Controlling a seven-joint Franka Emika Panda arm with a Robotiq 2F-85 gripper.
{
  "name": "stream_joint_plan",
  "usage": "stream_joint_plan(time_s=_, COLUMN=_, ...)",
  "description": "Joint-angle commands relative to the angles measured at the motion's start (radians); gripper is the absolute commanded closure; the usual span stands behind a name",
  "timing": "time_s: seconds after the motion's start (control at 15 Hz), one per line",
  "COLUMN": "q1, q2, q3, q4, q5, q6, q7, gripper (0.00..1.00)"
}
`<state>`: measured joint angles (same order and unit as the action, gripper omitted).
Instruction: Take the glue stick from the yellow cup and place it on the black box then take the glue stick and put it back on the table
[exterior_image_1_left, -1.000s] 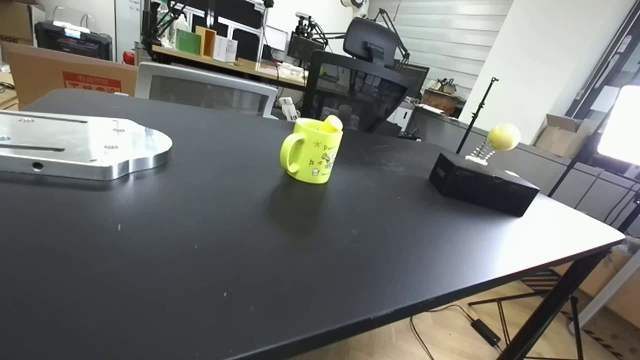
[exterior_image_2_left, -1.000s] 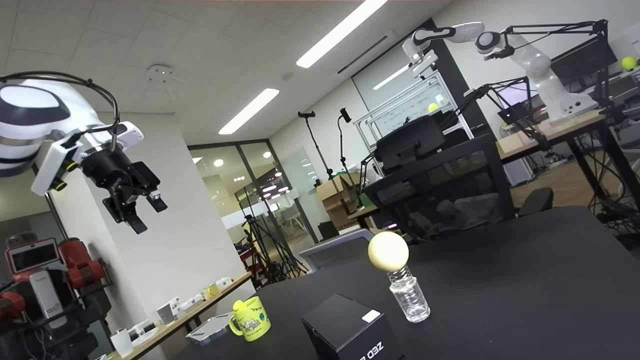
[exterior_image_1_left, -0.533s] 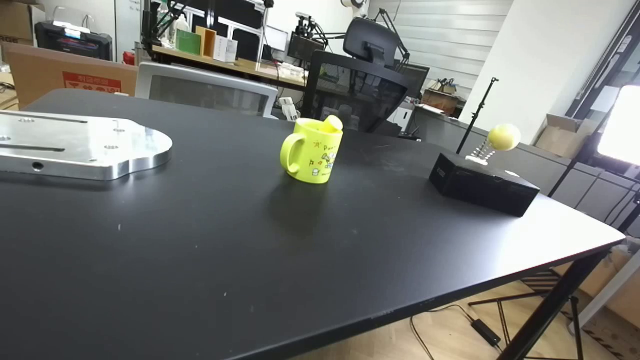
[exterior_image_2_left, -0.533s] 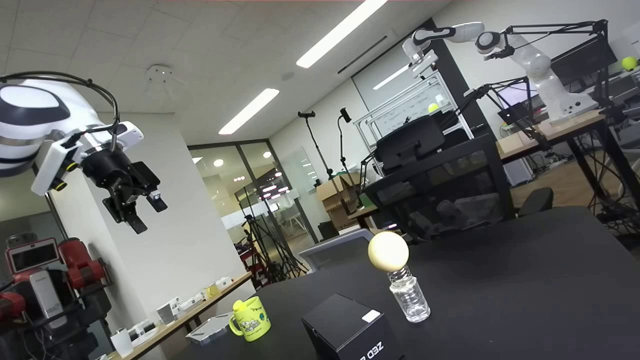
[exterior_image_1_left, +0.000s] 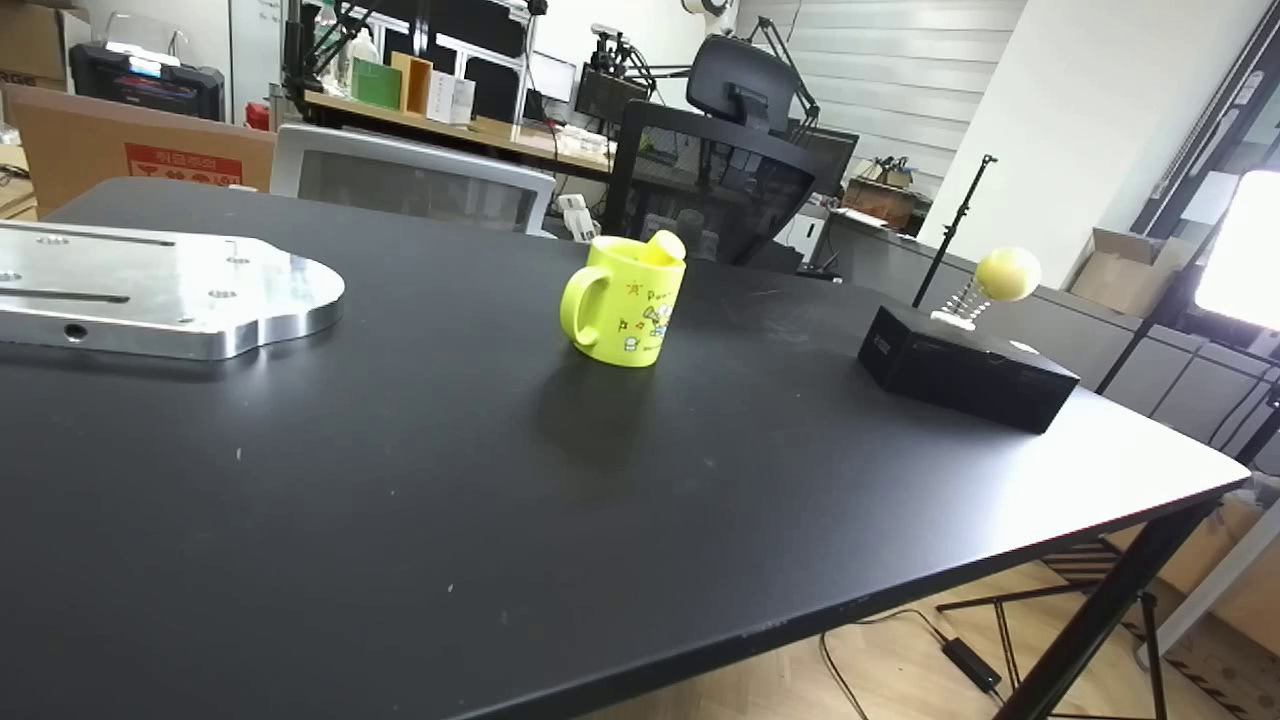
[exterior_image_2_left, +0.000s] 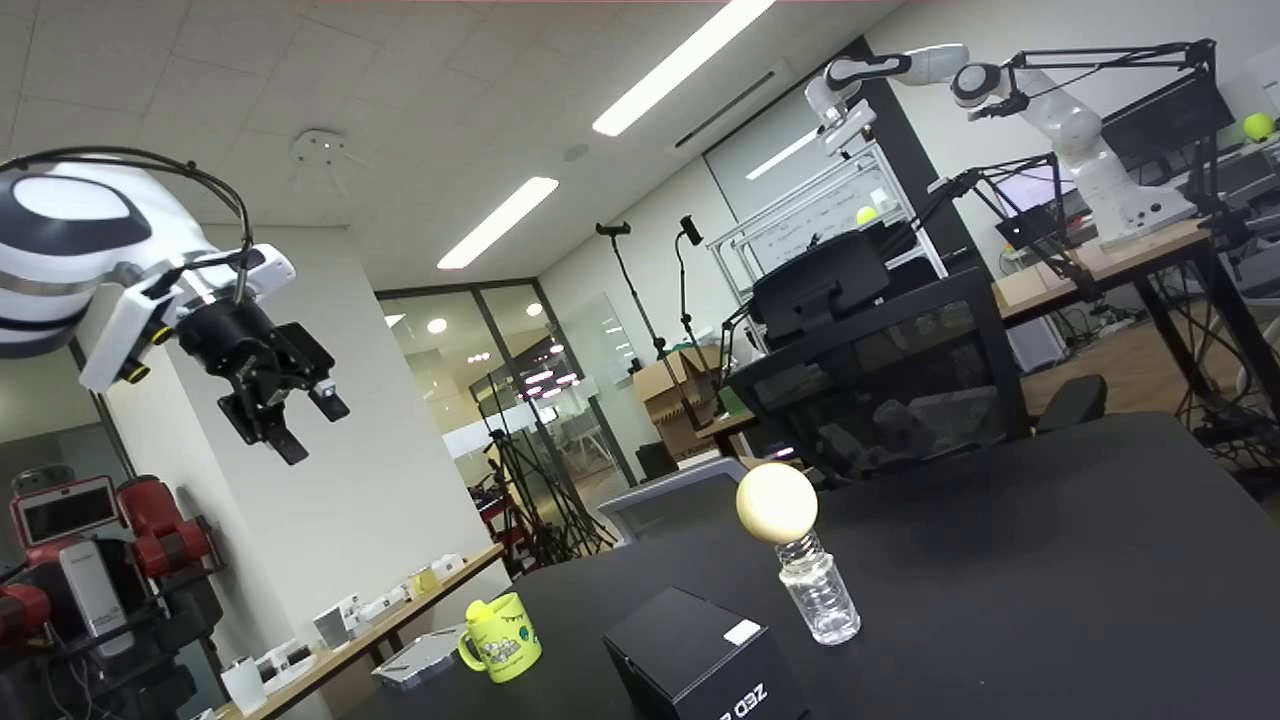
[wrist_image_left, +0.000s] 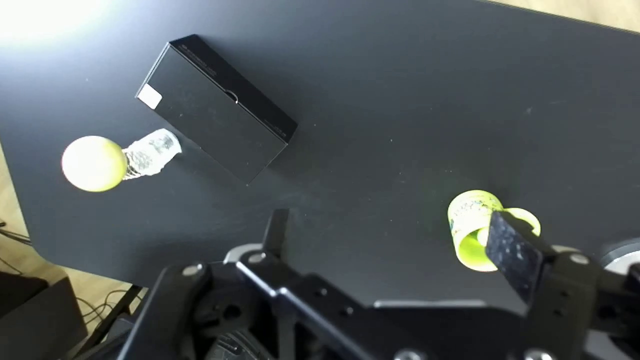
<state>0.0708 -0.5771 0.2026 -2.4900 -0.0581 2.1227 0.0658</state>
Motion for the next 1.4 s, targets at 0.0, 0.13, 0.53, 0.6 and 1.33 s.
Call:
stream_joint_plan(time_s=0.0, q1=0.005, q2=0.115, q3=-0.027, q4=0.042, q5=-0.035, q6=0.093, q7=-0.027, gripper=0.0)
stream_joint_plan(time_s=0.13, q1=0.001, q2=0.201, q3=-0.032, q4=0.067, q5=-0.059, q6=0.163, q7=-0.048, gripper=0.0)
stream_joint_plan(time_s=0.53, q1=0.015, q2=0.541, q3=0.01, q4=0.242, q5=-0.172, q6=0.331, q7=0.001, gripper=0.0)
stream_joint_plan(time_s=0.6, q1=0.03, q2=0.599, q3=0.016, q4=0.284, q5=-0.181, q6=0.339, q7=0.004, gripper=0.0)
stream_joint_plan(time_s=1.33, q1=0.193, q2=0.951, q3=0.033, q4=0.541, q5=-0.061, q6=0.368, q7=-0.054, gripper=0.0)
